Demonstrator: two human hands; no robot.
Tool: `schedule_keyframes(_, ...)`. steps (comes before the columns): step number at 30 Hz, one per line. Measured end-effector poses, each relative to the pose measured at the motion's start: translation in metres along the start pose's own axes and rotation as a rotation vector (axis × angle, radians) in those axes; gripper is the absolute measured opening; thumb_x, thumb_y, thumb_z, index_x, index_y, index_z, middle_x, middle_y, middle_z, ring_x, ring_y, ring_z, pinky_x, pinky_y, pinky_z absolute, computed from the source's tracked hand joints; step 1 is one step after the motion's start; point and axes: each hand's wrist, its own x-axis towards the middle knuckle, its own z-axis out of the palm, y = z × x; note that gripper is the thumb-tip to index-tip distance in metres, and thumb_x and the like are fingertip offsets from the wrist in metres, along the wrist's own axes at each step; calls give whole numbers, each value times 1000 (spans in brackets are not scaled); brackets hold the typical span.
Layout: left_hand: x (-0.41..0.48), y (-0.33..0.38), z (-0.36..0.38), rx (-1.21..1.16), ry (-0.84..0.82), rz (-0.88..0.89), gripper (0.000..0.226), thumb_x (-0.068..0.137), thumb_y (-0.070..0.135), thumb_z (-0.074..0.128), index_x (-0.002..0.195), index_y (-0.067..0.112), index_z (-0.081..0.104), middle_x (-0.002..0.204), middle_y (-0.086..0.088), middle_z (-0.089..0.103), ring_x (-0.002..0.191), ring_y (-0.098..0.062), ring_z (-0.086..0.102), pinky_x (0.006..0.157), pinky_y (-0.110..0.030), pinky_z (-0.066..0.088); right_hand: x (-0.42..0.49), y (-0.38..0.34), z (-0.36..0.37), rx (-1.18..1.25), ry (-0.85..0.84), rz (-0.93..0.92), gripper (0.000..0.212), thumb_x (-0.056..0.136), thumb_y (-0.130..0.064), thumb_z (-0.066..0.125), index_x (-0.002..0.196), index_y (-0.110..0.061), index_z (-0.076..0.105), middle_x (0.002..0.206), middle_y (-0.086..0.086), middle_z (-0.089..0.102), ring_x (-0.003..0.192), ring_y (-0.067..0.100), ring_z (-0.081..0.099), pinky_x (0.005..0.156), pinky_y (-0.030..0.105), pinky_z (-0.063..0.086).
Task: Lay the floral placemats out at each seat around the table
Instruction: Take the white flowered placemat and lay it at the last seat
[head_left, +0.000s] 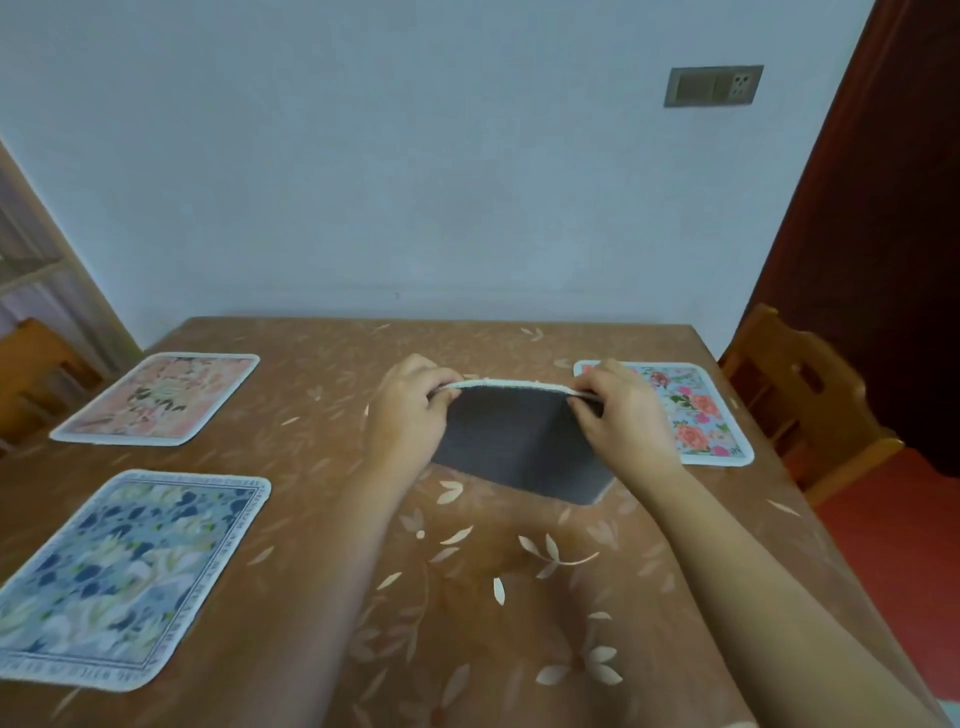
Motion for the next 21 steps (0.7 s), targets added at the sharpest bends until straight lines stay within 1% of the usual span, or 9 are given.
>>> schedule_keyframes(3, -9, -22, 8, -33, 5, 30, 12, 76, 2, 65, 81, 12, 70, 80, 3, 56, 81, -17, 51, 69, -21, 32, -9, 5, 14, 15, 19, -24, 5, 75, -1, 64, 77, -5, 63, 79, 11, 60, 75, 27, 55, 63, 31, 43)
schedule_keyframes(6, -43, -56, 26, -56, -96, -27, 16, 73, -2, 67, 80, 11, 71, 79, 4, 56, 80, -22, 55, 71, -28, 38, -41, 16, 40, 86, -117, 59, 7, 75, -1, 66, 80, -6, 67, 83, 8, 63, 80, 22, 57, 66, 24, 41)
schedule_keyframes(8, -77, -79, 41, -46, -218, -94, 15, 71, -2, 68, 80, 9, 72, 81, -3, 62, 82, -26, 57, 74, -31, 39, -72, 24, 61, 112, -226, 143, 7, 75, -3, 66, 80, -7, 69, 86, 6, 64, 83, 20, 57, 67, 21, 38)
schedule_keyframes(10, -110, -96, 52, -51, -326, -157, 14, 71, -1, 70, 81, 7, 71, 84, -10, 65, 83, -28, 59, 75, -33, 41, -103, 31, 76, 136, -343, 206, 8, 75, -3, 65, 79, -9, 69, 86, 5, 64, 84, 19, 57, 67, 21, 39)
schedule_keyframes(11, -128, -105, 56, -39, -376, -186, 13, 72, 1, 70, 83, 8, 71, 85, -10, 65, 84, -28, 59, 75, -31, 41, -120, 33, 84, 140, -407, 233, 8, 76, -4, 64, 78, -10, 68, 86, 5, 63, 84, 19, 58, 67, 22, 39)
schedule_keyframes(15, -191, -127, 63, -3, -536, -289, 10, 78, 12, 67, 87, 16, 70, 89, 5, 59, 92, -15, 54, 77, -18, 33, -177, 36, 102, 160, -619, 333, 9, 75, -6, 64, 76, -14, 66, 86, 1, 61, 85, 19, 59, 68, 27, 43)
schedule_keyframes(18, -221, -135, 64, 0, -571, -338, 11, 78, 9, 66, 86, 15, 69, 92, 3, 57, 97, -17, 52, 84, -23, 38, -205, 32, 108, 185, -703, 346, 4, 76, -9, 66, 77, -13, 67, 89, 2, 62, 85, 19, 59, 67, 26, 43)
schedule_keyframes(20, -233, -137, 63, 41, -590, -321, 11, 78, 7, 66, 87, 13, 69, 95, -1, 58, 98, -18, 52, 83, -21, 39, -219, 29, 111, 204, -734, 360, 5, 76, -7, 65, 78, -11, 68, 91, 3, 62, 87, 19, 58, 71, 27, 45)
schedule_keyframes(21, -239, -136, 63, 73, -598, -289, 12, 78, 8, 66, 88, 12, 68, 97, -3, 58, 99, -19, 52, 82, -23, 41, -225, 28, 112, 205, -739, 366, 5, 75, -7, 65, 78, -10, 68, 91, 3, 62, 88, 18, 58, 72, 27, 45)
